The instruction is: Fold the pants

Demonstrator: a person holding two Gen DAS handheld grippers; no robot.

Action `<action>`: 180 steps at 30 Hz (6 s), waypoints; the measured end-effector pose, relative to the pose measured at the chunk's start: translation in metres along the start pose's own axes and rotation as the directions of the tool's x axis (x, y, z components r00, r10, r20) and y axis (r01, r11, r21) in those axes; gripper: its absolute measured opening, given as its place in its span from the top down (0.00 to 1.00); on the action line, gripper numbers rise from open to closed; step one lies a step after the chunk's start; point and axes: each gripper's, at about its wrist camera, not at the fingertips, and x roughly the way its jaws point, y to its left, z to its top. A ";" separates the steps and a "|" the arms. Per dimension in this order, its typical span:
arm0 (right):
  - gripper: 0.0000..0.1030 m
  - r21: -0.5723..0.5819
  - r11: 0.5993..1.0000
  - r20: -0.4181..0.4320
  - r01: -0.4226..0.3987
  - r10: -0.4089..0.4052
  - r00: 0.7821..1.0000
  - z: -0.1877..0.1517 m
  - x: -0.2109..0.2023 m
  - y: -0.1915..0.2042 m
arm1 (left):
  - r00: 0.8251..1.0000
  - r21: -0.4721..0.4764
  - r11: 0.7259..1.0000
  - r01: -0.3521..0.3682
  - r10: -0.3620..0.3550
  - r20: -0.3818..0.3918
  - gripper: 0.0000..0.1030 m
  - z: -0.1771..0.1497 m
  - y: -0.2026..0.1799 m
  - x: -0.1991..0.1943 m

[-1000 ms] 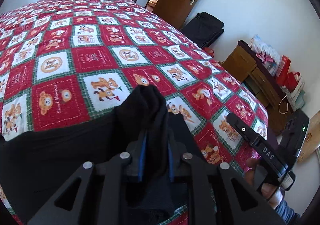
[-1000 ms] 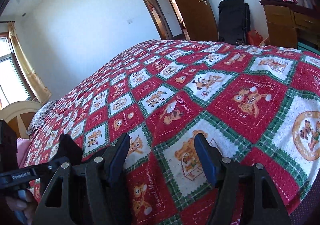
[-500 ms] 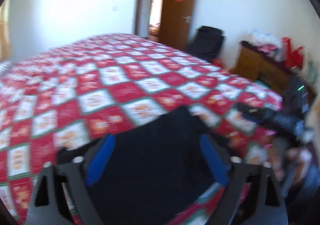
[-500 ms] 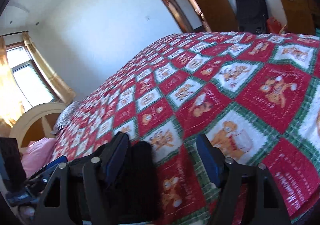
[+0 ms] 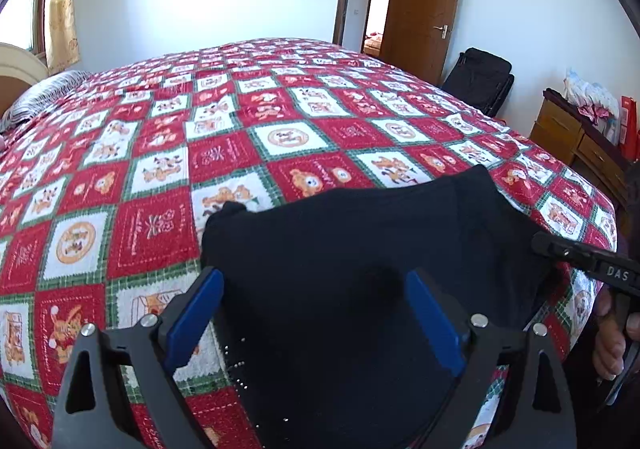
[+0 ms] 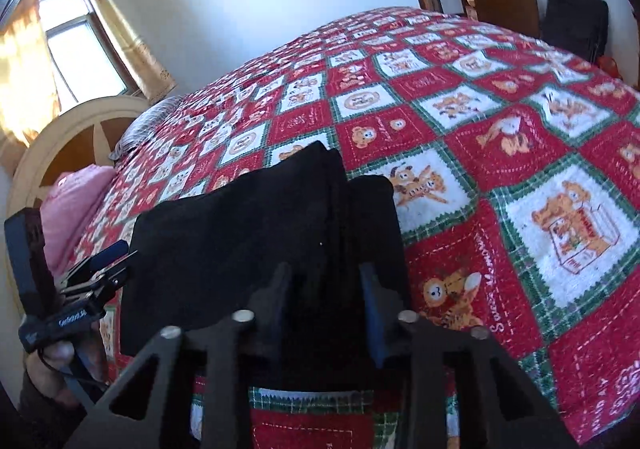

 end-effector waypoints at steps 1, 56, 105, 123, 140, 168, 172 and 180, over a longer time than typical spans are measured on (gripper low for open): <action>0.79 -0.018 1.000 0.014 0.010 -0.010 1.000 -0.001 -0.004 0.004 | 1.000 -0.002 1.000 0.001 -0.001 -0.003 0.08 -0.001 0.001 0.001; 0.56 0.099 0.991 -0.137 -0.085 0.098 0.986 0.009 0.038 -0.042 | 0.994 -0.037 0.994 0.101 -0.102 -0.042 0.00 -0.021 0.012 0.035; 0.76 -0.210 0.907 -0.104 -0.365 0.350 0.931 0.077 0.087 0.176 | 0.985 -0.291 0.957 0.019 0.032 0.171 0.81 -0.014 0.162 -0.074; 0.74 -0.192 0.897 -0.282 -0.399 0.339 0.898 0.058 0.215 0.266 | 0.961 -0.390 0.893 -0.226 0.271 0.063 0.44 -0.061 0.235 -0.042; 0.37 -0.040 0.929 -0.273 -0.368 0.344 0.898 0.063 0.219 0.225 | 0.900 -0.484 0.799 -0.357 0.432 0.051 0.10 -0.093 0.246 -0.081; 0.37 -0.206 0.935 -0.010 -0.288 0.292 0.956 0.061 0.055 0.223 | 0.795 -0.419 0.788 -0.451 0.568 0.213 0.00 -0.053 0.181 -0.163; 0.23 -0.293 0.930 0.141 -0.221 0.270 0.952 0.057 -0.007 0.219 | 0.774 -0.397 0.796 -0.456 0.576 0.265 0.00 -0.042 0.161 -0.180; 0.20 -0.351 0.922 0.293 -0.165 0.275 0.915 0.047 -0.070 0.209 | 0.745 -0.356 0.802 -0.479 0.586 0.317 0.00 -0.031 0.134 -0.199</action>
